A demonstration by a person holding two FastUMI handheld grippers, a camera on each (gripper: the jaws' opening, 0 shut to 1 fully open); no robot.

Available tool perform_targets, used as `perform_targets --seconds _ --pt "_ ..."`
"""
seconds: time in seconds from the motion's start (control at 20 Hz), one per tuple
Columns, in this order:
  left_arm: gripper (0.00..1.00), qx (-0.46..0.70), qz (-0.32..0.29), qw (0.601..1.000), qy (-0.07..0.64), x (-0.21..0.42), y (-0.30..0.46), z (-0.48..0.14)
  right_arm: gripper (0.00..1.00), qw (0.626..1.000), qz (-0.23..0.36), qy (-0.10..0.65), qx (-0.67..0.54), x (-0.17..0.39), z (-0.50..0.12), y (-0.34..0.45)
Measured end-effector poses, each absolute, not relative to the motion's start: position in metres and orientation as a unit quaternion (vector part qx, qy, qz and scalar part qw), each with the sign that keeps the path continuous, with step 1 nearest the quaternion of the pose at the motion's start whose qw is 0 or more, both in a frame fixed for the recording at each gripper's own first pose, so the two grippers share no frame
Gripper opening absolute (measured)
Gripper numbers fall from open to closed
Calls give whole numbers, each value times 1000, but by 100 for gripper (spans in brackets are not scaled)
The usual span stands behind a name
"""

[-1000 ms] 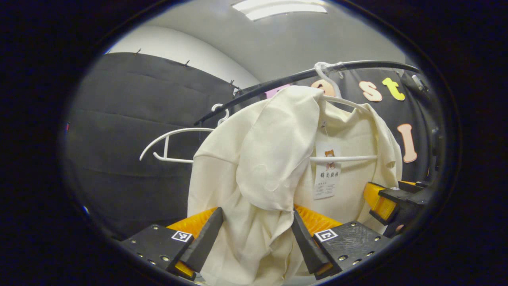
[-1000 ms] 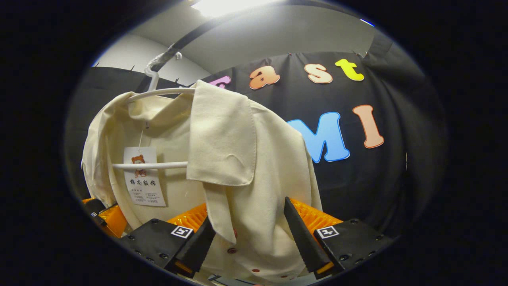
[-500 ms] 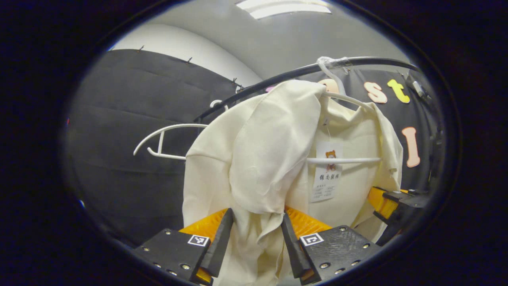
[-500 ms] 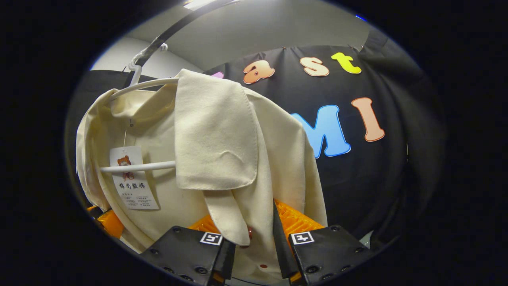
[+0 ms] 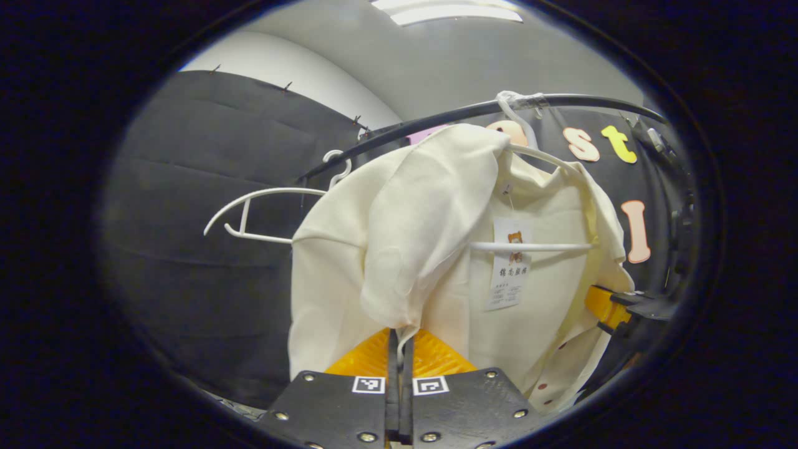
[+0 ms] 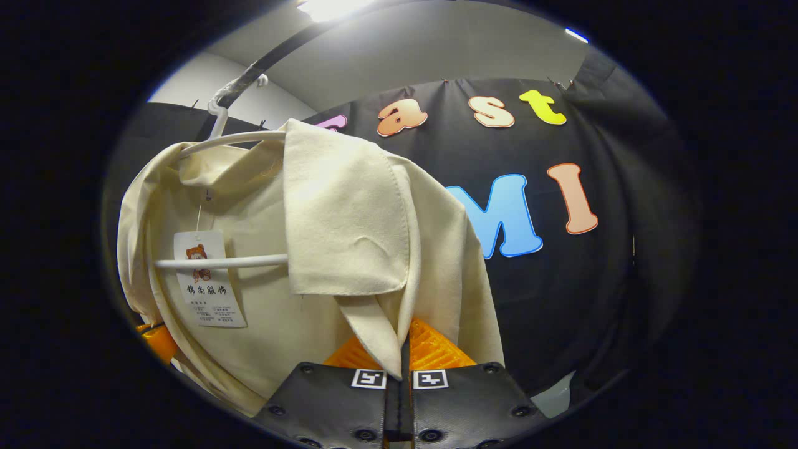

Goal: Grasp the clothes on the hanger with both hands and then place them into the laundry hamper below.

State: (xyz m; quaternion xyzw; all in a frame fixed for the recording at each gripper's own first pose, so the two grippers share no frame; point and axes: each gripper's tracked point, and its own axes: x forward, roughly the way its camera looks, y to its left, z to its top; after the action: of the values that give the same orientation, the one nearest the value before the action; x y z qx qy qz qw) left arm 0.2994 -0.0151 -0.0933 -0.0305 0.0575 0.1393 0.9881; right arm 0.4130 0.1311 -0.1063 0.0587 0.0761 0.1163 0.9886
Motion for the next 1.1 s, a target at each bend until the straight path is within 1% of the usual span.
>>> perform_targets --seconds 0.1,0.15,0.2,0.25,0.5,0.75,0.95,1.1 --pt "1 -31 125 990 61 301 -15 -92 1 993 99 55 37 423 -99 113" --pt "1 -28 122 990 61 301 -14 -92 3 995 83 40 23 426 -93 101" --pt "0 -21 125 990 59 300 -10 -89 1 997 69 27 12 431 -89 93" --pt "0 -11 132 990 56 298 -6 -87 1 998 60 19 2 435 -86 86" --pt "1 27 158 986 37 289 12 -65 2 999 39 -22 -22 425 -63 67" --pt "1 82 189 979 -1 251 42 -24 2 999 6 -51 -17 421 -43 45" --pt "0 99 202 974 -9 252 54 -13 2 997 -9 -72 -35 423 -29 32" --pt "0 133 207 969 -30 245 60 9 2 995 -14 -95 -39 420 -14 24"
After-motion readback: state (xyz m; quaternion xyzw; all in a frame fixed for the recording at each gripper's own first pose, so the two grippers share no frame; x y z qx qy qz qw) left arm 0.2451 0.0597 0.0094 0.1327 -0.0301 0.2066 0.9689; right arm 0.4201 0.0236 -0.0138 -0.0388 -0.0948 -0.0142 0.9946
